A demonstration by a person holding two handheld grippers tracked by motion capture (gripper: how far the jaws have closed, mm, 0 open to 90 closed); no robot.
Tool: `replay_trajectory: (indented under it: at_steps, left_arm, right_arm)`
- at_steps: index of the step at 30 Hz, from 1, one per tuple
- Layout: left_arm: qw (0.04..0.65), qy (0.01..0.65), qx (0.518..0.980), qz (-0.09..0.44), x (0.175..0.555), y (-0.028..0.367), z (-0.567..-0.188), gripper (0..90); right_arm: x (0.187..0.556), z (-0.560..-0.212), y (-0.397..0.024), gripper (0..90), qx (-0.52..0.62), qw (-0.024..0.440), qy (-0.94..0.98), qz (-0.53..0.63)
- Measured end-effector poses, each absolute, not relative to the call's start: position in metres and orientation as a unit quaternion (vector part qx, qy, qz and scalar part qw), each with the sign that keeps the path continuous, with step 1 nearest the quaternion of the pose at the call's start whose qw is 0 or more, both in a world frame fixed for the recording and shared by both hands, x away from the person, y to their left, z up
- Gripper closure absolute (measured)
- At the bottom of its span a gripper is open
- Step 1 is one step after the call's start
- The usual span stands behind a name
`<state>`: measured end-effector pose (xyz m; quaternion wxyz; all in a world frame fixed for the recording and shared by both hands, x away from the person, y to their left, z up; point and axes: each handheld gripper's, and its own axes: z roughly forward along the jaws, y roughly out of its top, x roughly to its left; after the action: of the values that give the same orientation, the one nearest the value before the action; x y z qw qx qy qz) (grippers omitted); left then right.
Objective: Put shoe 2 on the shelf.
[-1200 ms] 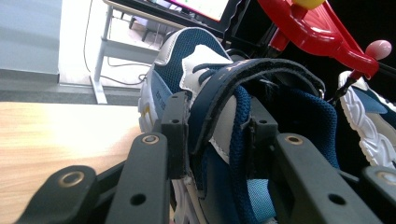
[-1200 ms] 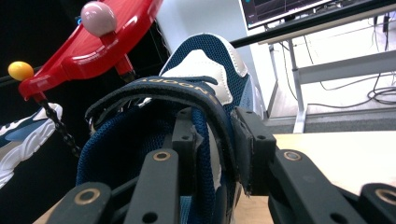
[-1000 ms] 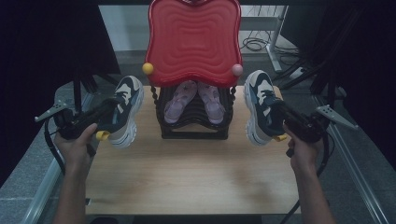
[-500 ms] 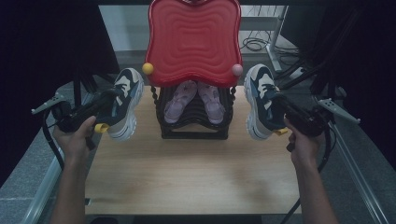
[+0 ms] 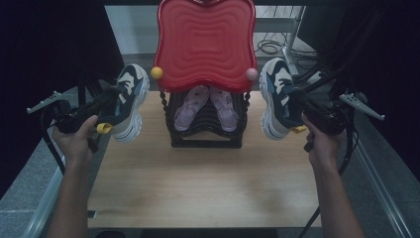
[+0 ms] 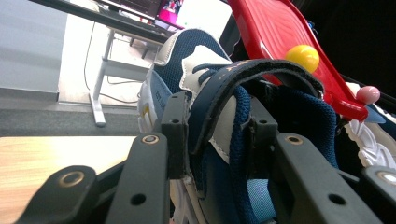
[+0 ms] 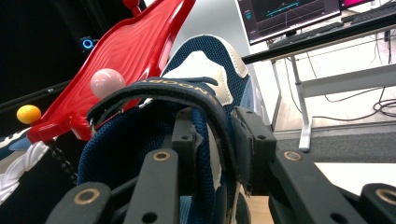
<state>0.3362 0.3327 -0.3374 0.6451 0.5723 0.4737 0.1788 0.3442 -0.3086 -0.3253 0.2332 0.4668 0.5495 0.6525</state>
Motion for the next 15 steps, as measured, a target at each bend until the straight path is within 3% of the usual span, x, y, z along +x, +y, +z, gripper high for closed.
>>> replay_trajectory:
  at_steps: [15]
  left_arm:
    - [0.65,0.465,0.566,0.202,0.339,0.338,-0.311,67.5]
  right_arm:
    - [0.35,-0.306,-0.308,71.4,0.464,0.235,0.545,0.658]
